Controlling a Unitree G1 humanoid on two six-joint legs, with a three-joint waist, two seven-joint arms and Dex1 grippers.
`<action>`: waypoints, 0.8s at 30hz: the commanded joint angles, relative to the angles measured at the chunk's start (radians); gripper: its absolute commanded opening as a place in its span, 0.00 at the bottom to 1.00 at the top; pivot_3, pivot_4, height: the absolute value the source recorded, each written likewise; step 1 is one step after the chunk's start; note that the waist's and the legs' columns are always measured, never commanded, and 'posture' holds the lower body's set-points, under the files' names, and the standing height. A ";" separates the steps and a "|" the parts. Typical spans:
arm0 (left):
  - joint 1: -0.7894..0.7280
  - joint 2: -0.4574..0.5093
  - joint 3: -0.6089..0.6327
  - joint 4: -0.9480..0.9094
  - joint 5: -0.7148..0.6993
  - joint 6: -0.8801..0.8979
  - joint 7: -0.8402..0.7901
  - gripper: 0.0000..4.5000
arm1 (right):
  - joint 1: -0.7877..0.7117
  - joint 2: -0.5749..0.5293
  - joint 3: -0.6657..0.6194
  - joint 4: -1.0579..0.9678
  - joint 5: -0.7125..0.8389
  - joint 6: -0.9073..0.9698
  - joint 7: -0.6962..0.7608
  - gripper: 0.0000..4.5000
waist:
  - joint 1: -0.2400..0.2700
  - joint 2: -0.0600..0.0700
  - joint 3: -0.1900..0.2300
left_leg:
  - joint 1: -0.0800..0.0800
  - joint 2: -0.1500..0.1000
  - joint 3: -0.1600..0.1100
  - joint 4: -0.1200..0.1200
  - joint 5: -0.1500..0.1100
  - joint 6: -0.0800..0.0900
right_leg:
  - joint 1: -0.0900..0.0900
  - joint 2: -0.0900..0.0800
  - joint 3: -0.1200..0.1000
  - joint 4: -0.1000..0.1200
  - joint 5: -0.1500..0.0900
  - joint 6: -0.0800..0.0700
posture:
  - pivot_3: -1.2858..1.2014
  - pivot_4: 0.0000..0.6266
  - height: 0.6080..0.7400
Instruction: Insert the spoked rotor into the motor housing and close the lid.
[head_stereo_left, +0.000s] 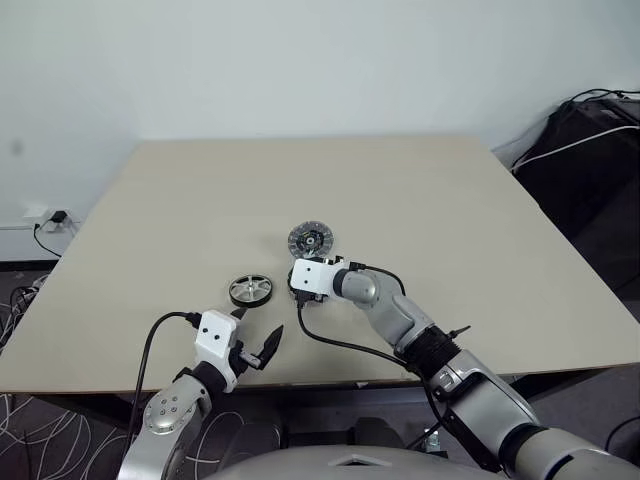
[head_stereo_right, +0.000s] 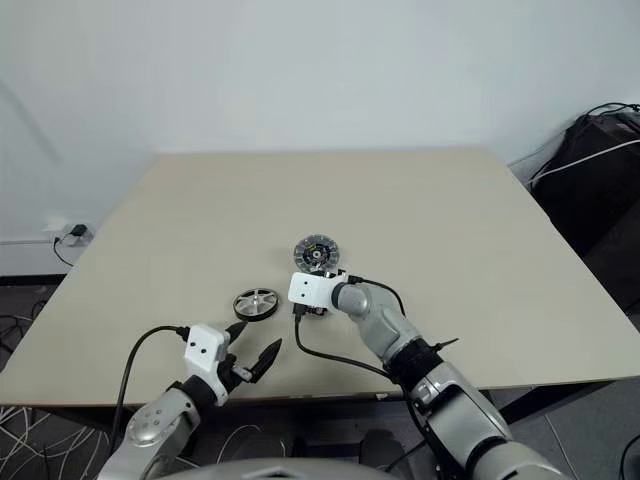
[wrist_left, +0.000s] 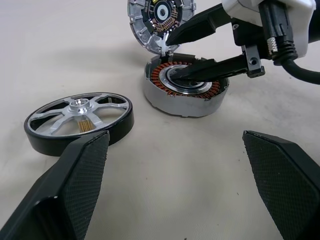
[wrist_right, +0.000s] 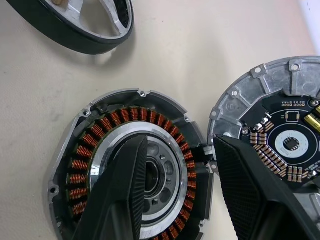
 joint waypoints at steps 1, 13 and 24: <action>-0.007 -0.003 -0.002 -0.029 -0.002 -0.027 -0.006 1.00 | -0.022 -0.011 -0.032 0.026 -0.008 0.018 -0.027 0.50 | 0.000 0.000 0.000 | 0.000 0.000 0.000 0.000 0.000 0.000 | 0.000 0.000 0.000 0.000 0.000 0.000 | 0.52 0.00 1.00; -0.013 -0.009 -0.009 -0.032 0.001 -0.020 -0.002 1.00 | 0.011 0.015 -0.119 -0.144 0.114 0.073 0.030 0.50 | -0.005 0.001 0.001 | -0.002 0.000 0.000 -0.001 0.000 0.000 | -0.003 0.000 0.001 0.000 0.000 -0.001 | 0.52 0.00 1.00; -0.023 -0.011 -0.013 -0.038 -0.003 -0.009 0.000 1.00 | 0.138 0.148 -0.244 -0.519 0.311 0.529 0.054 0.50 | 0.000 0.001 0.001 | -0.002 0.000 -0.001 -0.003 0.000 0.000 | -0.004 0.000 0.000 0.000 -0.001 -0.001 | 0.52 0.00 1.00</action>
